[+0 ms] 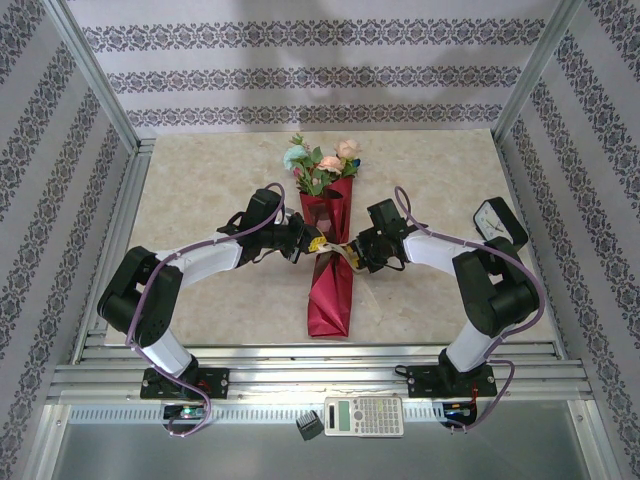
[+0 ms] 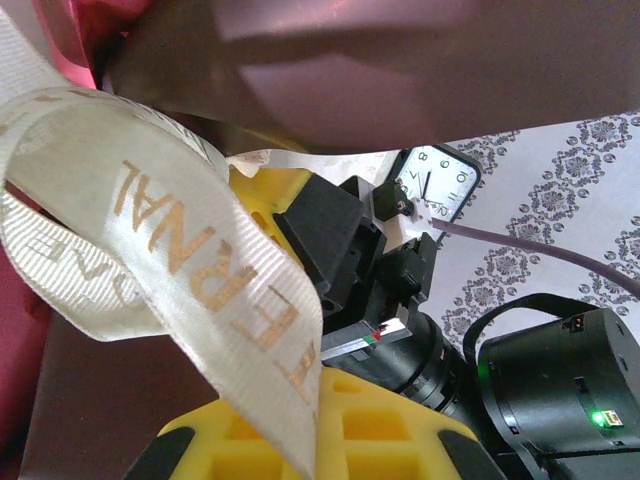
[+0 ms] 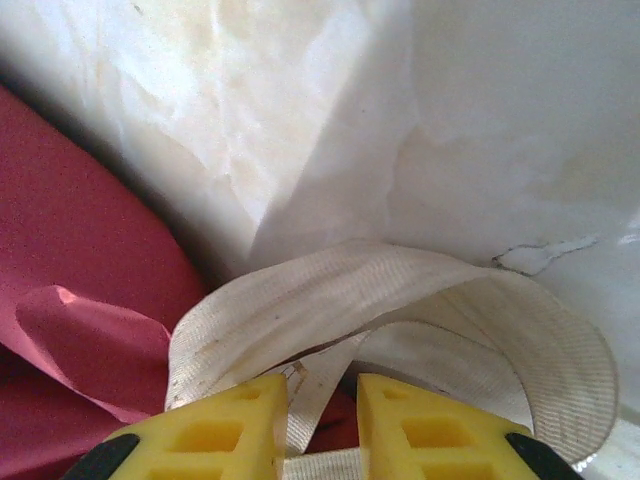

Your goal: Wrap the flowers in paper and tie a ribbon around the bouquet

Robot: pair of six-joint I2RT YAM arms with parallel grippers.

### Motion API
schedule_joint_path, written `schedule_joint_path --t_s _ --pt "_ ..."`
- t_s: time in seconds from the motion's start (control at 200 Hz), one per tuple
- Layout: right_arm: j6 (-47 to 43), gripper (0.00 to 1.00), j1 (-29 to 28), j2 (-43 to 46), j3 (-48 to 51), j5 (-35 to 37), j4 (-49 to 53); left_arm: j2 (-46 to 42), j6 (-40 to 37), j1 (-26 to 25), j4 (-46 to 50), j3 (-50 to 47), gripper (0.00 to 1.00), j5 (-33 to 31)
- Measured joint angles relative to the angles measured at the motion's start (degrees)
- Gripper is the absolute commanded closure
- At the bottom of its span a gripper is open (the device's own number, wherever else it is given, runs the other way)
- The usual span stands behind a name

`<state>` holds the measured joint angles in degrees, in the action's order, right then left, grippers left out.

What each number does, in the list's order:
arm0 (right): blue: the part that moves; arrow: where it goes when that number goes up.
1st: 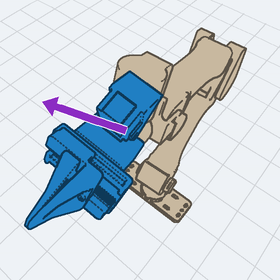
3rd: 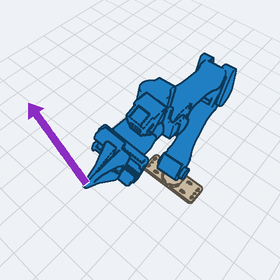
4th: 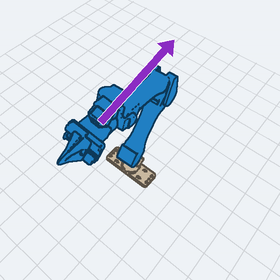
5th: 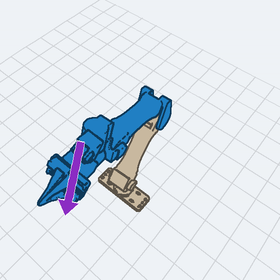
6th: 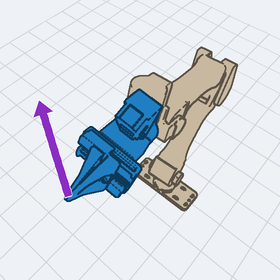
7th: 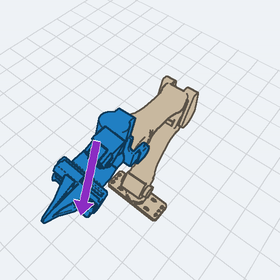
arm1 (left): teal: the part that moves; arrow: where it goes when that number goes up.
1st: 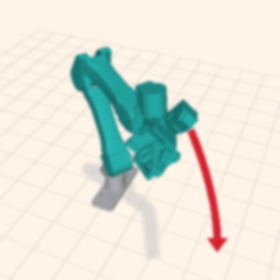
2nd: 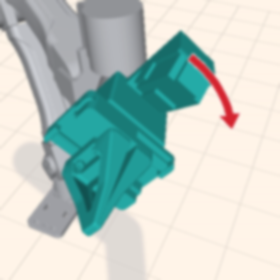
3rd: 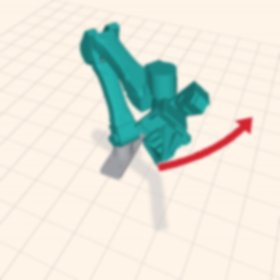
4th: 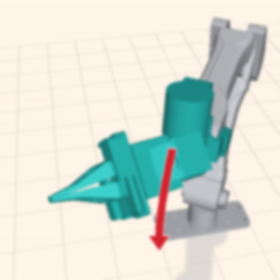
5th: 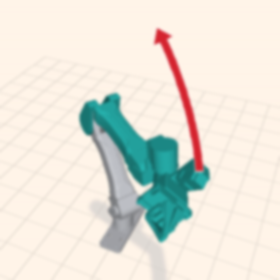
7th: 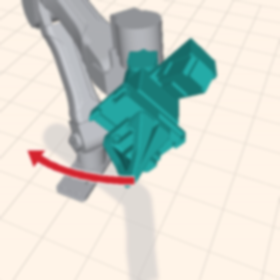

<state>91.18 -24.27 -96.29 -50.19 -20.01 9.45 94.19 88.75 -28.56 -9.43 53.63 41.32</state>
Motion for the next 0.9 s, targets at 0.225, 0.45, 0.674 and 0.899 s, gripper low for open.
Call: schedule_joint_path --t_s 0.225,0.45,0.674,0.899 --pt "1.31 0.7 0.02 -0.11 0.13 0.37 -0.74 0.0 0.0 0.0 0.0 0.02 1.0 0.0" --pt "2.95 0.78 0.0 -1.92 -0.59 1.07 -2.51 0.0 0.0 0.0 0.0 0.02 1.0 0.0" --pt "4.59 1.0 -0.37 -1.53 -0.68 3.32 -3.1 0.0 0.0 0.0 0.0 0.0 1.0 0.0" --pt "5.6 1.0 -0.17 5.86 0.96 6.75 -3.78 0.0 0.0 0.0 0.0 0.0 1.0 -0.02"
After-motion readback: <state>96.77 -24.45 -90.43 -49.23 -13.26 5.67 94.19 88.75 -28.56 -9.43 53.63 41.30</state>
